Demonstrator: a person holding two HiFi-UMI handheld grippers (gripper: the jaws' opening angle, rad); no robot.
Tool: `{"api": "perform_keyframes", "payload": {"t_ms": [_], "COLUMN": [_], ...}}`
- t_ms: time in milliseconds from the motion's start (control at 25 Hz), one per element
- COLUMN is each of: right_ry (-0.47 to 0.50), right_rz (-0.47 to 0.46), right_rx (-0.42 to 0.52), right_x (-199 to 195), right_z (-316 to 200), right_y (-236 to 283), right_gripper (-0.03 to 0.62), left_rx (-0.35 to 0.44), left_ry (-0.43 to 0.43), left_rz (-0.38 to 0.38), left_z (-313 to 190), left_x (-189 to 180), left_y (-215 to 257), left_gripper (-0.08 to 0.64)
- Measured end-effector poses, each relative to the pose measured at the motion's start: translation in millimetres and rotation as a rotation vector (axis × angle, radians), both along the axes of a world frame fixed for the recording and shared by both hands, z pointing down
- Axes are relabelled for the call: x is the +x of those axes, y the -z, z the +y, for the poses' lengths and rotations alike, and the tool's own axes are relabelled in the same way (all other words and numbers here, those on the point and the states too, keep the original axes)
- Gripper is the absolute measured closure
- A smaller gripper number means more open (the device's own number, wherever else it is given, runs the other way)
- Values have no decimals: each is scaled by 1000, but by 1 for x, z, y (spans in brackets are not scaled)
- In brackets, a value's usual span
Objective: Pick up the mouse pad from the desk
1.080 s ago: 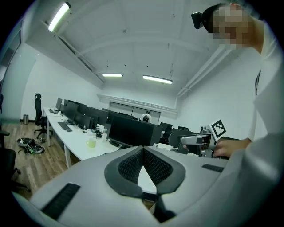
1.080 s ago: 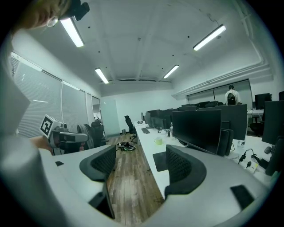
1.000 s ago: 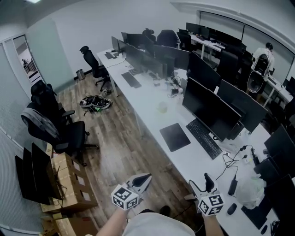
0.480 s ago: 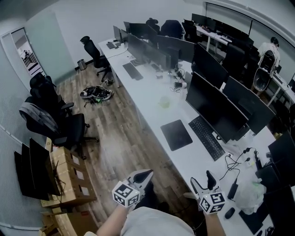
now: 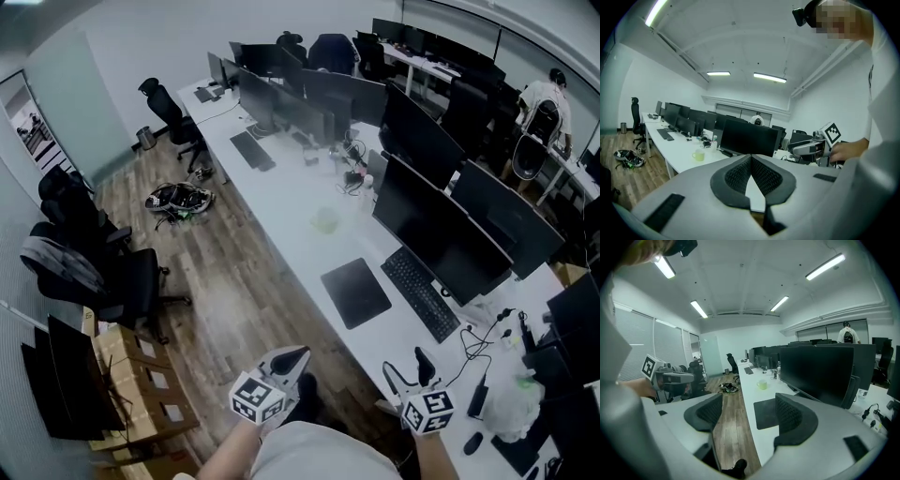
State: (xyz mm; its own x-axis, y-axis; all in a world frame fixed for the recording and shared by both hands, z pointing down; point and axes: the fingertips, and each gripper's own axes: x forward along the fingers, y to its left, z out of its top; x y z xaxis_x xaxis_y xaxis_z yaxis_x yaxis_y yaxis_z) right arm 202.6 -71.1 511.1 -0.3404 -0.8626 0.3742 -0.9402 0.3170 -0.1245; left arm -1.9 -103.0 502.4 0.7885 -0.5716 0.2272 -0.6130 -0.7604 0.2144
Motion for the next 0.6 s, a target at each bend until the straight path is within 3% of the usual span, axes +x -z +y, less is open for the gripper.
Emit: {"api": "perform_keyframes", "payload": {"t_ms": [600], "right_ry": [-100], "right_rz": [50], "right_rx": [-80], "right_x": [-23], "right_z": [-116], "right_y": [-31], "right_gripper": [227], "left_rx": [-54], "left_ry": [-180], "left_rz": [-24], "left_z": [-131], "left_x": [-7], "left_y": [-38], "left_gripper": [543]}}
